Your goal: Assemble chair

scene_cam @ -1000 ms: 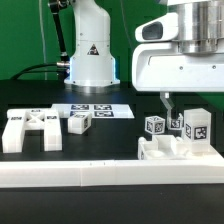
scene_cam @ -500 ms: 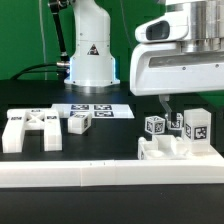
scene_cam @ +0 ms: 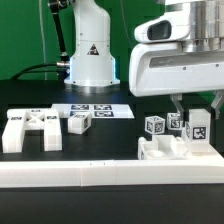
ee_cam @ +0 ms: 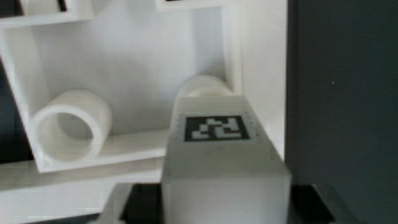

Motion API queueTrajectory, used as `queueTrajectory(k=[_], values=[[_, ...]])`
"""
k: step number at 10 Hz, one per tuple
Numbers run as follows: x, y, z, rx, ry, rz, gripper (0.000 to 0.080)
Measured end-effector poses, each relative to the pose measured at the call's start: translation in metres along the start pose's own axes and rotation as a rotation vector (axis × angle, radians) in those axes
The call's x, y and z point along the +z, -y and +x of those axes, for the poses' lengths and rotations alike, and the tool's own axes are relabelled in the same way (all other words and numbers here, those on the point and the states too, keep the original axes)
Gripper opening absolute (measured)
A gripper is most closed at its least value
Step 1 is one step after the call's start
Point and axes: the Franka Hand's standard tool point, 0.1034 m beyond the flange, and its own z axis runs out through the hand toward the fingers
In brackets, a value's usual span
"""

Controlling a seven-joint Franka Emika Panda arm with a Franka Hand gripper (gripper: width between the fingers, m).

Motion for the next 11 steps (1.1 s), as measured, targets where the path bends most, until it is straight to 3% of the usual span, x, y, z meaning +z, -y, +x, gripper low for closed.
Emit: queueTrajectory(k=[2, 5, 11], values=[[0.0001, -0.0002, 0.0000, 0.059, 0.000, 0.000, 0.0288], [0.0006, -0.0012, -0.0001, 0.462, -0.002, 0.001, 0.0288], [0.0014, -0.0020, -0.0005, 0.993, -0.001, 0.011, 0.0291]])
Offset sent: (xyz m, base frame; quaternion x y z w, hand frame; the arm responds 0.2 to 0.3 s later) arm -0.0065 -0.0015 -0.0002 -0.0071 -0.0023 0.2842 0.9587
